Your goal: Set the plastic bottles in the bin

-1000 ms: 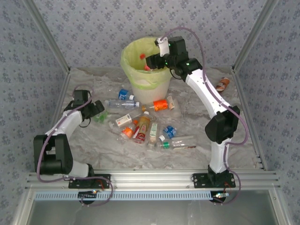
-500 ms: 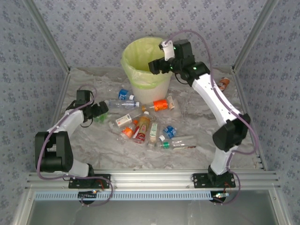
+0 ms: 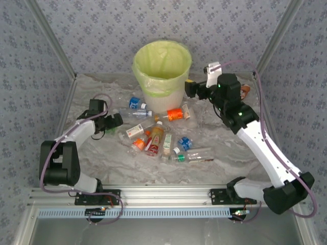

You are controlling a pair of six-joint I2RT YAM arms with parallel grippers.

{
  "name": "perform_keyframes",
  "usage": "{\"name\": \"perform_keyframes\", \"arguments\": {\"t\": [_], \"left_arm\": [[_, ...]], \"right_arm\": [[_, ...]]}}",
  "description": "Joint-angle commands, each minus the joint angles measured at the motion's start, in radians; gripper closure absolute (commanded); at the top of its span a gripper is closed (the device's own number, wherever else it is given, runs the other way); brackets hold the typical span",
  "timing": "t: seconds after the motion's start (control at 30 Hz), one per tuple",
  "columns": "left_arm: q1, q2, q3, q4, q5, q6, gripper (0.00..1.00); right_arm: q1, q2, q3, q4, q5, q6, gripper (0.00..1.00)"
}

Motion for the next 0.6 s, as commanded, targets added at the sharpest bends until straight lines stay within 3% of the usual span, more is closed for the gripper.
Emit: {"name": "perform_keyframes", "arguments": {"t": [0.0,0.33,0.57], "left_arm": [[-0.018,0.042,0.047,-0.04,-0.029,0.068,0.0],[-0.033,0.134,0.097,-0.071,-0.096,0.128,0.02],[-0.036,0.154,0.106,-0.073,-0.124,0.122,0.26]], "right_arm": [[-0.014,-0.054,-0.06,0.062,0.106,0.039,0.0],[-0.034,-0.07,-0.113,0.067,0.139,0.094,0.0],[-0.034,-0.069,-0.143,0.099,0.13,0.095,0.0]]}}
